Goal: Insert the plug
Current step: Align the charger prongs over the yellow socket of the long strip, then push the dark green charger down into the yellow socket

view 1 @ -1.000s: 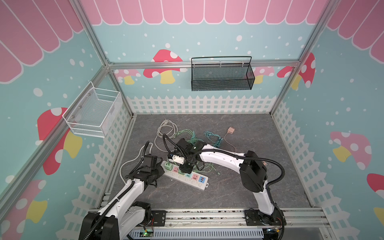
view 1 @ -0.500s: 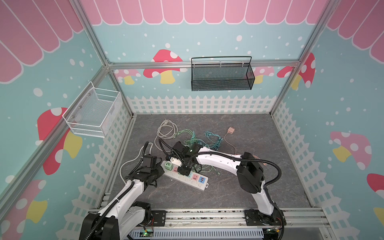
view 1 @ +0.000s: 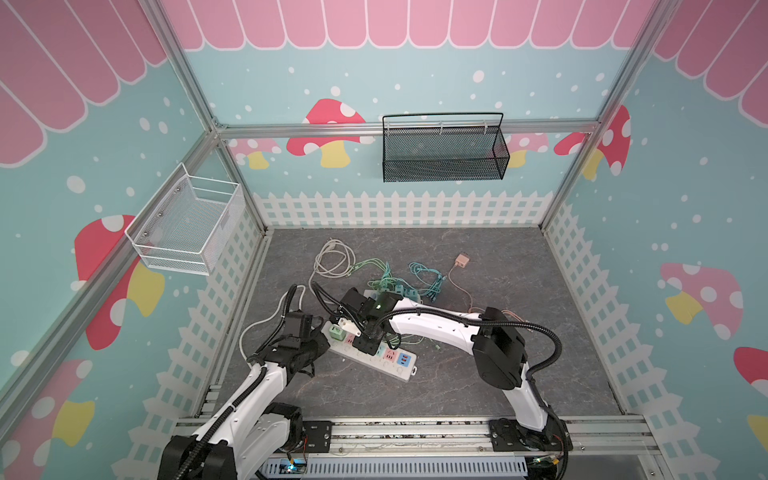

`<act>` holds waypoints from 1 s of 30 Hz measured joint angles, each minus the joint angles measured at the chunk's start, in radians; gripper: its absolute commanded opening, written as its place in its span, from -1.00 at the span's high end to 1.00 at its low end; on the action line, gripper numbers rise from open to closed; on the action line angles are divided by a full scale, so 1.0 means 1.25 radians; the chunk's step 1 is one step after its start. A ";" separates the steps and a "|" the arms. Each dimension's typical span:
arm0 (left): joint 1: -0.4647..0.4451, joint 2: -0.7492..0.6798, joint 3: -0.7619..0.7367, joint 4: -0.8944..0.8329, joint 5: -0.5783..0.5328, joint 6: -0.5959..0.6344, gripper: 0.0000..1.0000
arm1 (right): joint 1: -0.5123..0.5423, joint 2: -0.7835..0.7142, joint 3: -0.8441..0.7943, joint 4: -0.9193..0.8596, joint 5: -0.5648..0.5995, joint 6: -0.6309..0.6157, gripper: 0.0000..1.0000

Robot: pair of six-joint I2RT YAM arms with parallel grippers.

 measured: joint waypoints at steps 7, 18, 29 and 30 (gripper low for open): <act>0.009 -0.027 0.000 -0.026 0.000 0.000 0.49 | 0.000 -0.002 0.000 0.004 0.001 0.009 0.81; 0.027 -0.055 0.001 -0.048 -0.006 -0.002 0.30 | -0.006 0.001 0.000 -0.001 -0.016 0.019 0.24; 0.038 -0.049 0.019 -0.053 -0.008 0.002 0.24 | -0.020 -0.008 -0.015 -0.005 -0.047 0.024 -0.14; 0.038 -0.048 0.021 -0.053 -0.008 0.003 0.23 | -0.020 -0.014 -0.020 -0.005 -0.056 0.024 -0.17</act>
